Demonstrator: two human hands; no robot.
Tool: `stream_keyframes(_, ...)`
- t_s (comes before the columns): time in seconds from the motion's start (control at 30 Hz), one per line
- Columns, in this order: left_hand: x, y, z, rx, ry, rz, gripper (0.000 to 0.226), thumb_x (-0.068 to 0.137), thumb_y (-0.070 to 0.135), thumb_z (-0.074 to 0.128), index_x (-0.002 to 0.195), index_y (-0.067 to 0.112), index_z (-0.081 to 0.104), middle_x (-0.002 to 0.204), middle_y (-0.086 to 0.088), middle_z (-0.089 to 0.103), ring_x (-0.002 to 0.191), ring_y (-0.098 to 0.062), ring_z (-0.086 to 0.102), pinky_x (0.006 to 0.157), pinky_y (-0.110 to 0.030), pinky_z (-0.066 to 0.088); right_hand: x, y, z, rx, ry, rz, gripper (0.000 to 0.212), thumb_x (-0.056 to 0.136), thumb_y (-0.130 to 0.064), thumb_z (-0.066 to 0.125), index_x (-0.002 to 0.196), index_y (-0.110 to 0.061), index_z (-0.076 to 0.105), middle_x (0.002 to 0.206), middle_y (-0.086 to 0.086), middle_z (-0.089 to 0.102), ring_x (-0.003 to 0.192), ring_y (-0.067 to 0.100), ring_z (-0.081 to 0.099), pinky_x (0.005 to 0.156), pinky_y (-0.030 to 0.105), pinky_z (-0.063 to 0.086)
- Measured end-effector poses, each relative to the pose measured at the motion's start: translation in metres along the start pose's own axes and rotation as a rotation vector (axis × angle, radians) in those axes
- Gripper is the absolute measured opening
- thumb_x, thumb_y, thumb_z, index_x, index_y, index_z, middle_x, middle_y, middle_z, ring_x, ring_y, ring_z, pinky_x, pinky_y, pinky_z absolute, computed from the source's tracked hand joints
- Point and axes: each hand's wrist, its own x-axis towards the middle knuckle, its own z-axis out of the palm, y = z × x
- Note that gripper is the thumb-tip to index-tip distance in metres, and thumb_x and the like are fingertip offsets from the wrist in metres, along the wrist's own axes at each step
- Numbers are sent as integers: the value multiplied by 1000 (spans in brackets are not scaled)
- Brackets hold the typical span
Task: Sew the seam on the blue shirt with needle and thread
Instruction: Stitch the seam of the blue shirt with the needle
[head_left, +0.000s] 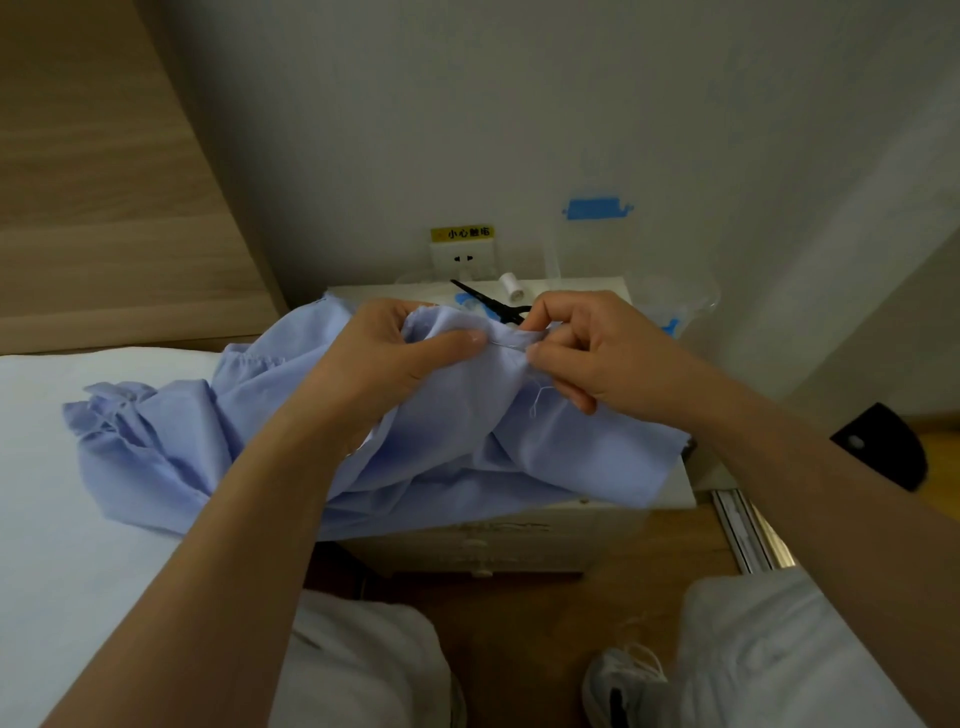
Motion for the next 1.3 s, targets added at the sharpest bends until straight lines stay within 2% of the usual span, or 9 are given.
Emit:
stream_keyframes(0.17, 0, -4, -4, -19, 41, 8, 29, 91, 24, 60, 62, 19, 56, 42, 13, 56, 46, 8, 56, 47, -4, 41, 0, 0, 1, 30, 4, -7, 18, 93, 5, 49, 85, -9, 58, 40, 0, 49, 37, 4, 42, 52, 13, 40)
stream_keyframes(0.4, -1, -6, -8, -162, -37, -35, 19, 87, 32, 64, 78, 17, 72, 81, -11, 72, 79, -18, 68, 74, -29, 53, 1, 0, -1, 71, -27, -9, 17, 96, -1, 50, 85, -13, 56, 41, -6, 50, 42, 8, 44, 60, 23, 45)
stream_keyframes(0.63, -7, 1, -8, -268, -66, -62, 19, 87, 23, 63, 75, 14, 74, 79, -12, 73, 73, -16, 69, 67, -22, 54, -1, 1, -2, 102, -50, -27, 18, 98, -5, 49, 86, -15, 56, 44, -5, 51, 45, 8, 45, 62, 19, 46)
stream_keyframes(0.73, -10, 7, -8, -291, -72, -80, 39, 92, 18, 58, 55, 17, 71, 56, 0, 67, 54, -4, 64, 52, -12, 49, 0, 1, -2, 130, -56, -37, 16, 99, -6, 49, 87, -15, 56, 45, -6, 51, 46, 8, 45, 63, 18, 45)
stream_keyframes(0.8, -11, 10, -8, -298, -83, -93, 39, 93, 14, 54, 56, 13, 65, 46, 5, 61, 44, 0, 58, 44, -10, 44, 0, 3, -2, 140, -62, -45, 15, 99, -6, 49, 88, -14, 56, 46, -6, 51, 46, 9, 45, 65, 18, 45)
stream_keyframes(0.93, -12, 11, -10, -371, -139, -126, 25, 93, 13, 53, 71, 8, 64, 55, 0, 67, 50, -4, 62, 48, -12, 47, 1, 5, -2, 150, -64, -56, 12, 99, -7, 48, 90, -11, 55, 48, -5, 52, 48, 9, 47, 67, 19, 45)
stream_keyframes(1.1, -11, 6, -11, -405, -195, -134, 21, 90, 15, 55, 74, 6, 65, 64, -4, 68, 57, -9, 64, 54, -16, 52, 1, 7, -1, 157, -67, -66, 14, 99, -8, 48, 88, -11, 54, 48, -5, 52, 49, 9, 47, 67, 18, 45)
stream_keyframes(1.2, -12, 7, -10, -415, -210, -138, 26, 89, 15, 55, 66, 9, 66, 59, -3, 67, 54, -9, 64, 51, -16, 51, 1, 7, 0, 169, -72, -72, 15, 99, -9, 48, 85, -12, 53, 48, -5, 53, 49, 9, 48, 69, 21, 46)
stream_keyframes(1.3, -14, 11, -7, -377, -207, -128, 47, 90, 12, 54, 46, 18, 67, 50, 1, 64, 46, -5, 60, 46, -14, 48, 1, 6, 3, 179, -79, -78, 15, 99, -10, 49, 84, -13, 53, 48, -6, 53, 49, 9, 48, 68, 24, 47)
